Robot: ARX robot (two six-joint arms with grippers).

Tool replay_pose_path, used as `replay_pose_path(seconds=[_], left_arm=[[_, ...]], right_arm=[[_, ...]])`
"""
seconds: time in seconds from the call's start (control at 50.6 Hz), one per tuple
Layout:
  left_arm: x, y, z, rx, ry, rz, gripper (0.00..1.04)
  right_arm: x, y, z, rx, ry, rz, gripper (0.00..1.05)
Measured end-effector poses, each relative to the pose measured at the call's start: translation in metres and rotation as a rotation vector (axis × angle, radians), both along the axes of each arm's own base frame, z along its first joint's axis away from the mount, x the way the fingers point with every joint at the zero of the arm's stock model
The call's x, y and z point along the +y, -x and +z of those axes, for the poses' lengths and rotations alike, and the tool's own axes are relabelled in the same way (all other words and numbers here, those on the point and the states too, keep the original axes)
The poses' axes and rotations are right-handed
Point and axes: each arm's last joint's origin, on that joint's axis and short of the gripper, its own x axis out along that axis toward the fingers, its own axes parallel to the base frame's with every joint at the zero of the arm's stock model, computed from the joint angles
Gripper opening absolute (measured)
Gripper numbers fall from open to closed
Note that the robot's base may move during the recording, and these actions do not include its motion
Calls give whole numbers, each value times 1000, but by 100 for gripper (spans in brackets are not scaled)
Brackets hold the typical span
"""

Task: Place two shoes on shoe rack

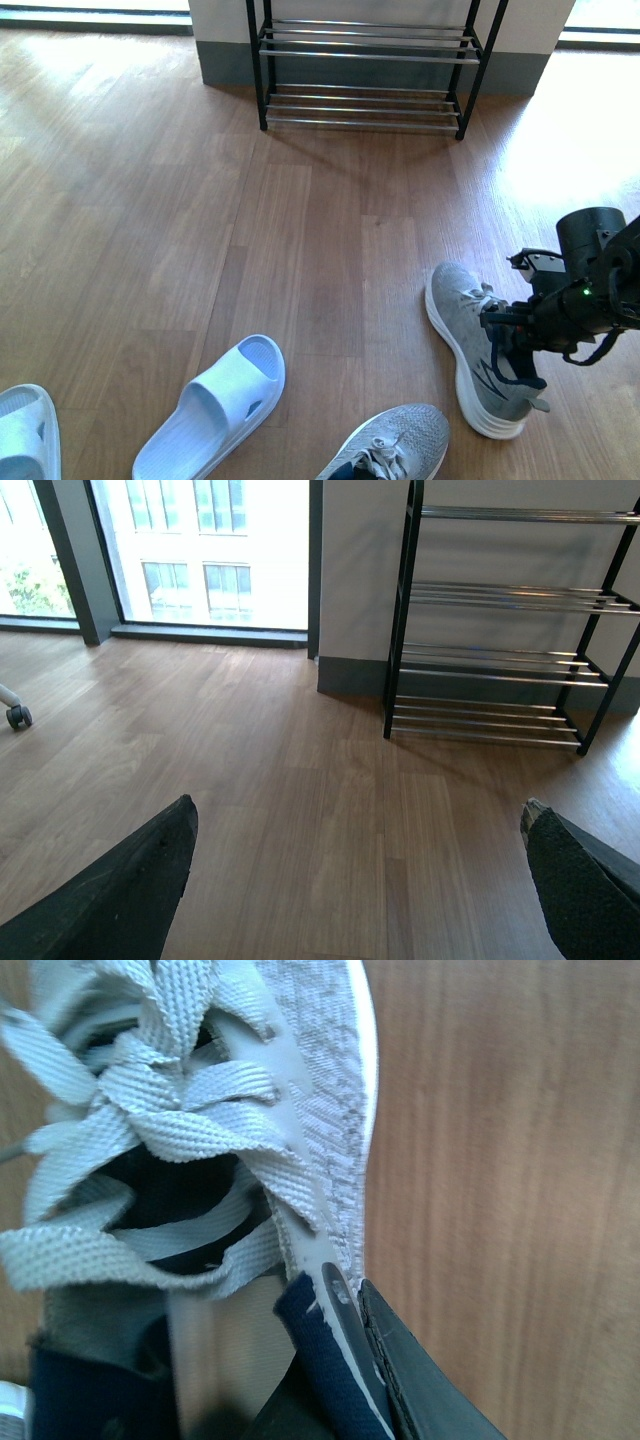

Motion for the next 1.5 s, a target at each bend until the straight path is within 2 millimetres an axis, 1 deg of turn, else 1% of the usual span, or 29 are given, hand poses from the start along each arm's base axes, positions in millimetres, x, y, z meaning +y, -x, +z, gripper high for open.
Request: replay_pose_path(seconds=[0.099, 0.237, 0.257, 0.296, 0.316, 0.395, 0.454, 0.494, 0.652, 0.711, 0.849, 0.889, 0.948, 1.007, 1.086, 1.205, 1.284, 1.382, 1.501], left_arm=[[0, 0, 0, 0, 0, 0, 95], [0, 0, 0, 0, 0, 0, 95], [0, 0, 0, 0, 0, 0, 95], [0, 0, 0, 0, 0, 0, 95], [0, 0, 0, 0, 0, 0, 95], [0, 0, 0, 0, 0, 0, 95], [0, 0, 0, 0, 0, 0, 95], [0, 0, 0, 0, 0, 0, 95], [0, 0, 0, 0, 0, 0, 95], [0, 0, 0, 0, 0, 0, 95], [0, 0, 0, 0, 0, 0, 95], [0, 0, 0, 0, 0, 0, 95], [0, 0, 0, 0, 0, 0, 95], [0, 0, 0, 0, 0, 0, 95], [0, 0, 0, 0, 0, 0, 95], [0, 0, 0, 0, 0, 0, 95], [0, 0, 0, 0, 0, 0, 95], [0, 0, 0, 0, 0, 0, 95], [0, 0, 0, 0, 0, 0, 95]], right_arm=[[-3, 18, 19, -25, 107, 77, 1], [1, 41, 77, -142, 241, 231, 1], [2, 43, 81, -153, 249, 241, 1], [4, 49, 100, -203, 269, 274, 1], [5, 50, 106, -217, 272, 281, 1], [9, 65, 147, -331, 318, 343, 1], [11, 73, 164, -368, 324, 358, 1], [12, 81, 180, -407, 332, 374, 1], [11, 107, 222, -504, 354, 375, 1], [8, 121, 239, -542, 371, 372, 1], [2, 146, 269, -629, 447, 346, 1], [-1, 161, 282, -661, 447, 336, 1], [-2, 180, 292, -686, 449, 320, 1], [0, 198, 297, -705, 443, 310, 1], [5, 221, 301, -737, 411, 309, 1], [9, 250, 305, -776, 379, 309, 1], [16, 273, 301, -792, 357, 306, 1], [25, 292, 289, -839, 320, 287, 1], [27, 295, 290, -871, 301, 278, 1]])
